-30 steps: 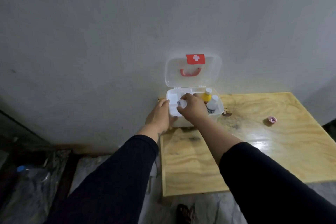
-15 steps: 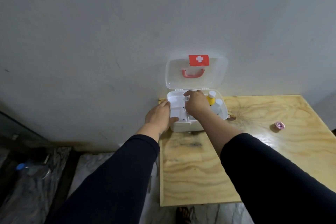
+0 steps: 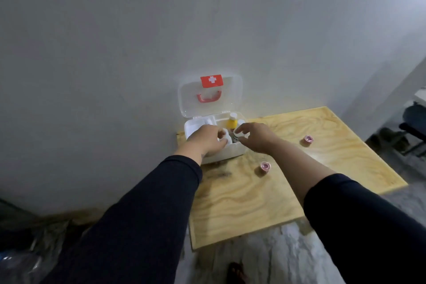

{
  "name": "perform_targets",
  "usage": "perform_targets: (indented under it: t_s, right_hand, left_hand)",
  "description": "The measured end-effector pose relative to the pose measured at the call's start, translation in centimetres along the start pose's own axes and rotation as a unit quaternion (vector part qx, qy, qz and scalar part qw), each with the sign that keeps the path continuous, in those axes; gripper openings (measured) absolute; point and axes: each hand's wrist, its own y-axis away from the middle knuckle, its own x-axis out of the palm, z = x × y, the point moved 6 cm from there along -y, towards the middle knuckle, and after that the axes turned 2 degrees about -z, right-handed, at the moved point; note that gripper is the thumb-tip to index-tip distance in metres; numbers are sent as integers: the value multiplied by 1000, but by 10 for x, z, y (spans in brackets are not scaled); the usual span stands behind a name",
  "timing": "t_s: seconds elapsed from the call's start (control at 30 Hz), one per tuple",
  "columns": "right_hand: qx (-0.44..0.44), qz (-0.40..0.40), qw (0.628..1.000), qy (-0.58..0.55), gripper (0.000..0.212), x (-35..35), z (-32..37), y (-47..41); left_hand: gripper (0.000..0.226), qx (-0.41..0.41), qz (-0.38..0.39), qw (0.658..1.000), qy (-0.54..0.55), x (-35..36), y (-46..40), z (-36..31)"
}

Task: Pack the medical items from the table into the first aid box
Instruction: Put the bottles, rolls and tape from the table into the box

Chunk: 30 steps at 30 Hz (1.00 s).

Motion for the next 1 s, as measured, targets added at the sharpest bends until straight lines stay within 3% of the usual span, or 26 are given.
perform_targets:
  t_s: [0.33,0.5,0.7,0.9,1.0]
  right_hand:
    - [84,8,996,-21,32,-40,-119,48]
    - [98,20,995,-22,32,-64,-176,33]
    - [93,17,995,-42,30,-79,-235,-4]
    - [86,-10,993,-80,27,-70,-284,-40]
    - [90,-6,993,-72,35,-61,-298,-55]
  left_hand:
    - [41,45,41,998,24,62,-13,-89]
    - [6,32,22,997,60,87,-41,-124]
    - [13,-18,2,995,94,117,-76,-144]
    - [34,-75,-4,989,129,147,-101,-147]
    - [40,-93,-2,988,120,160,-108,-141]
